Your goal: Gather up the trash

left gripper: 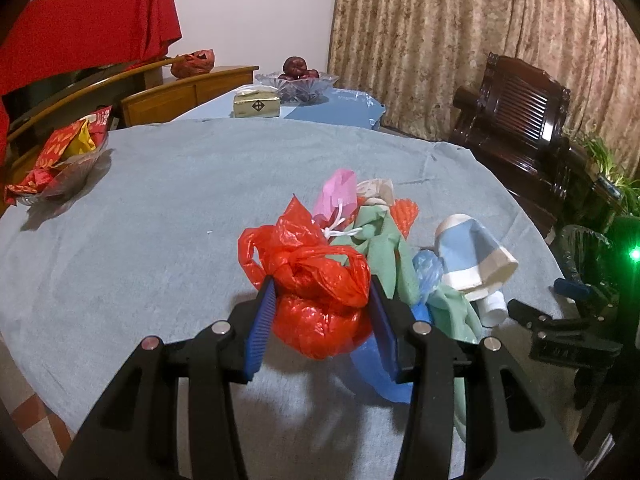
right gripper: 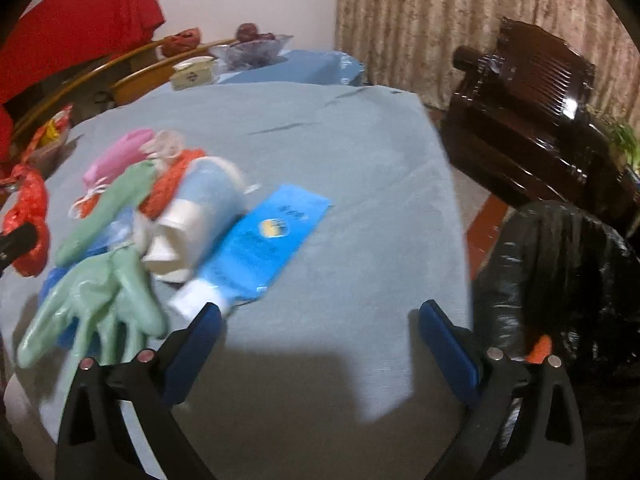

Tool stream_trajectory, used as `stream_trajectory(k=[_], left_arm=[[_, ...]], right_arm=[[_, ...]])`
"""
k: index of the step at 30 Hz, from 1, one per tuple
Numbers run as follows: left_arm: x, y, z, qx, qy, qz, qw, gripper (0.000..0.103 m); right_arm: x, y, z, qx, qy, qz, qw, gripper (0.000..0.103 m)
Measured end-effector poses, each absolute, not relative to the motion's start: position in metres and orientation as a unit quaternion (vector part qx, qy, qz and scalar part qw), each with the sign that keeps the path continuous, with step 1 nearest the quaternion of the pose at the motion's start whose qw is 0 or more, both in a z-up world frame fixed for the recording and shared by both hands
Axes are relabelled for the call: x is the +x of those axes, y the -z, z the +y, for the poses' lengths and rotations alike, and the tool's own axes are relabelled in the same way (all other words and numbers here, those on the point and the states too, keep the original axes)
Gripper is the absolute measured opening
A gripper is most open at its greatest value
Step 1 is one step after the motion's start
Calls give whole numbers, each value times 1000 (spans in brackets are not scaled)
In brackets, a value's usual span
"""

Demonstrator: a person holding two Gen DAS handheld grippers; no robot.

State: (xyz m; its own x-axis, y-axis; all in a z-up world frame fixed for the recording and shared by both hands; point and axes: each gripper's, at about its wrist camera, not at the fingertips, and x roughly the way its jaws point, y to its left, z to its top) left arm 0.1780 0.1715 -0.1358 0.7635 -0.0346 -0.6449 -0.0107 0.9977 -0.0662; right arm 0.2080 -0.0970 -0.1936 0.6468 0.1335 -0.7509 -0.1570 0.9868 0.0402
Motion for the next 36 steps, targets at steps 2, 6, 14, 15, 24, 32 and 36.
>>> stream_trajectory(k=[2, 6, 14, 15, 24, 32, 36], left_arm=[[178, 136, 173, -33, 5, 344, 939, 44], [179, 135, 176, -36, 2, 343, 939, 44], [178, 136, 177, -36, 2, 343, 939, 44], [179, 137, 177, -37, 2, 344, 938, 44], [180, 140, 177, -38, 3, 347, 937, 44], [183, 143, 174, -41, 6, 347, 937, 44], [183, 143, 169, -39, 10, 348, 936, 44]], right_arm=[[208, 194, -88, -9, -91, 411, 907, 97], [212, 196, -72, -23, -101, 413, 905, 97], [213, 185, -66, -11, -106, 402, 909, 97], [215, 186, -62, -20, -103, 404, 909, 97], [228, 195, -52, -31, -90, 411, 906, 97], [214, 192, -89, -70, -50, 429, 899, 97], [207, 189, -109, -56, -35, 435, 898, 97]])
